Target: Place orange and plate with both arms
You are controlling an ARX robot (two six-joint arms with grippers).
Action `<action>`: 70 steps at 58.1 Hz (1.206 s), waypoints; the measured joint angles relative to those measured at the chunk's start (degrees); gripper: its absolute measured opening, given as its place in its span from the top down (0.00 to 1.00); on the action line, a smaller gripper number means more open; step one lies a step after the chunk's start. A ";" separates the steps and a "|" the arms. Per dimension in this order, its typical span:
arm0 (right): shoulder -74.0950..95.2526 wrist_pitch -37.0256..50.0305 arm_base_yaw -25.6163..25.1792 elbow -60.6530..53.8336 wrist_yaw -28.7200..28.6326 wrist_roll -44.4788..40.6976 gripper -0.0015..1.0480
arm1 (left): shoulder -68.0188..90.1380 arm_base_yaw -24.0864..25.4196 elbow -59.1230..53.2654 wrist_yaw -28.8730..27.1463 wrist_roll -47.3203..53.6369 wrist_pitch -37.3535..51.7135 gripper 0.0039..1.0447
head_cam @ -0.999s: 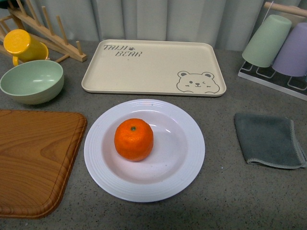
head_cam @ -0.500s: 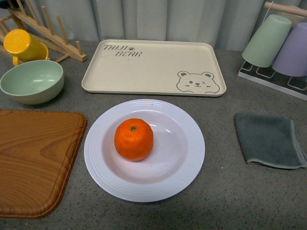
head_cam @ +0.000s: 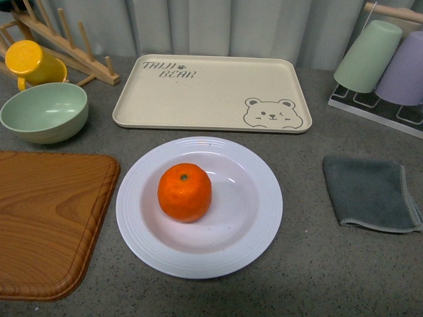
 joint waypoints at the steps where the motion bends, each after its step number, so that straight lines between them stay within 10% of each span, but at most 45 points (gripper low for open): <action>1: 0.76 -0.85 -1.05 0.42 -3.74 -0.98 0.09 | 0.00 0.00 0.00 0.00 0.00 -0.02 0.79; 7: 10.10 3.41 -2.38 0.92 -14.84 -4.68 0.09 | -0.07 0.00 0.00 0.04 0.00 -0.02 0.62; 27: 63.25 24.30 5.38 14.53 -14.97 3.32 0.09 | -0.07 0.00 0.00 0.02 0.02 -0.02 0.05; 70: 117.11 16.63 11.43 47.47 -36.89 38.01 0.09 | -0.07 0.00 0.00 0.00 0.15 -0.02 0.06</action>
